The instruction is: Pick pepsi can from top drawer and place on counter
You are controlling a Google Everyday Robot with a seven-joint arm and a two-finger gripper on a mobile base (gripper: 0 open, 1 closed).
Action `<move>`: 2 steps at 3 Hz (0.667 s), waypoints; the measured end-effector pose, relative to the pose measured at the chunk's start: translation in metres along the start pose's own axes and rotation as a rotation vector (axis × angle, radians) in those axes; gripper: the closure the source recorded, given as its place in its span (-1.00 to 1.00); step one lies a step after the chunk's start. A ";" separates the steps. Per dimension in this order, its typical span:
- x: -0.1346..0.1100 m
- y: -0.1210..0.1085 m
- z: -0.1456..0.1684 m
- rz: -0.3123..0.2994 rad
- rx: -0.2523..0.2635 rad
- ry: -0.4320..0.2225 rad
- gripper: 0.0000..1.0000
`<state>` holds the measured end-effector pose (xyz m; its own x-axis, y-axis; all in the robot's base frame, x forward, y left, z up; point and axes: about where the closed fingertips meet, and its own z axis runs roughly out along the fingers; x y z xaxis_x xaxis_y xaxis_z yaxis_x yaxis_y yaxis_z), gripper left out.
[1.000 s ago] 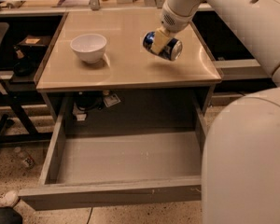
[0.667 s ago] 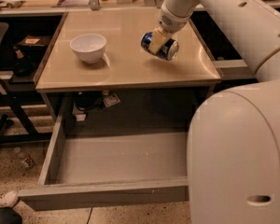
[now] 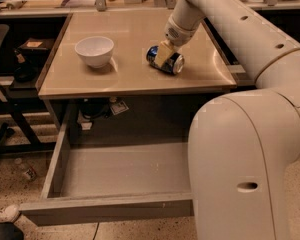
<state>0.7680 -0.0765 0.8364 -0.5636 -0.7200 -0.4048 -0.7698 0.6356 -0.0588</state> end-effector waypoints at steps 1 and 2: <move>0.000 0.003 0.005 0.001 -0.023 -0.005 1.00; 0.000 0.003 0.005 0.001 -0.023 -0.005 0.62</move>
Offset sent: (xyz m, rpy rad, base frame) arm -0.0008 0.0034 -0.0045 0.0166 0.0136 0.0083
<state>0.7673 -0.0731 0.8319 -0.5631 -0.7180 -0.4091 -0.7757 0.6299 -0.0377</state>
